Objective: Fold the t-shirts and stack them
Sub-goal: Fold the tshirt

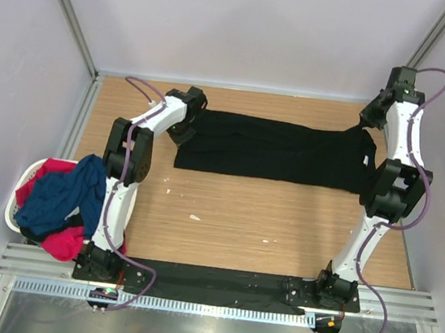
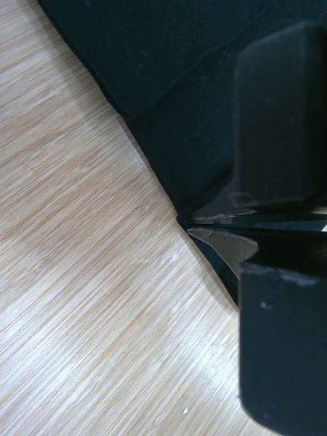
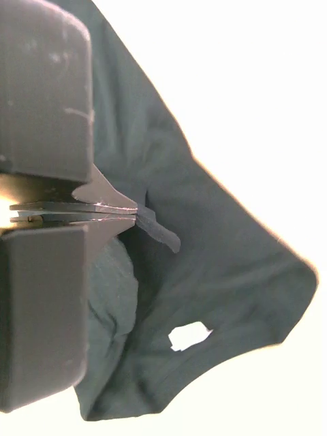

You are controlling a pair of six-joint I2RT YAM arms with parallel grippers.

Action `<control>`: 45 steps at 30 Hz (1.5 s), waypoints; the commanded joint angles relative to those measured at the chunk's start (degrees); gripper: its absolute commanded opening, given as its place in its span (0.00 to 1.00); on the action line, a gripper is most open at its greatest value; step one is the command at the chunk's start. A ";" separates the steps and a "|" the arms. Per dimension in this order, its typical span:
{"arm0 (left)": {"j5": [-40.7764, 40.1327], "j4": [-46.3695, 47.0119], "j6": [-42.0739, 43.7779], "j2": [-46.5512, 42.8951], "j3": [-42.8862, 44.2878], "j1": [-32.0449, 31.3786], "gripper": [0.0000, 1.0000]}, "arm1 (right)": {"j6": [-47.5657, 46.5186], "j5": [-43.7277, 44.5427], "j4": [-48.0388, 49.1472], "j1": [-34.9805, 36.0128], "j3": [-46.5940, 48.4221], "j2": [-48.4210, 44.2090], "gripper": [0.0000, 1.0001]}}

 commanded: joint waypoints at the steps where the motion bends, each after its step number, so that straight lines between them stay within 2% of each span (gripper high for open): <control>1: -2.30 0.24 -0.32 -1.43 -0.37 0.92 0.00 | -5.15 -4.22 3.45 0.60 6.28 1.50 0.01; 3: -2.13 0.50 -0.14 -1.42 -0.02 1.01 0.00 | -7.08 -7.74 4.69 0.60 7.25 2.37 0.01; 7: -1.69 1.11 0.30 -0.55 1.03 1.09 0.00 | -8.06 -8.37 5.13 0.69 5.59 3.87 0.01; 14: -2.30 1.47 1.09 0.42 3.49 1.09 0.00 | -10.26 -4.24 6.18 0.69 0.40 5.54 0.01; 28: -3.88 3.49 2.41 0.25 4.99 1.09 0.00 | -9.65 -3.62 8.03 0.69 4.44 13.62 0.01; 30: -4.06 3.49 2.41 0.77 4.99 1.09 0.00 | -9.56 -1.51 7.94 0.69 4.44 14.07 0.01; 33: -4.67 2.00 2.06 1.74 5.95 1.18 0.02 | -9.38 -1.34 7.16 0.69 5.76 14.77 0.13; 34: -4.76 0.69 2.06 2.00 7.00 1.18 0.07 | -9.47 -1.42 6.72 0.60 6.46 14.77 0.26; 36: -4.85 -0.02 2.84 2.09 8.06 1.27 0.55 | -9.73 -0.98 5.05 0.60 8.83 14.34 0.45; 37: -4.85 -0.20 3.11 1.92 8.59 1.36 0.72 | -9.82 -0.98 4.78 0.60 9.27 13.99 0.65; 38: -4.76 -0.03 3.81 1.57 8.68 1.36 0.92 | -9.82 -0.98 4.00 0.60 10.06 12.68 0.72; 40: -5.02 1.28 6.00 -0.27 8.68 1.27 0.99 | -9.82 -2.20 3.20 0.60 10.33 11.09 0.86; 42: -6.42 2.95 8.45 -3.16 8.42 1.27 1.00 | -9.82 -2.65 2.06 0.86 9.72 8.46 0.92; 45: -6.96 7.17 12.94 -7.04 5.96 1.27 1.00 | -10.35 -3.97 0.74 1.91 6.91 4.34 0.93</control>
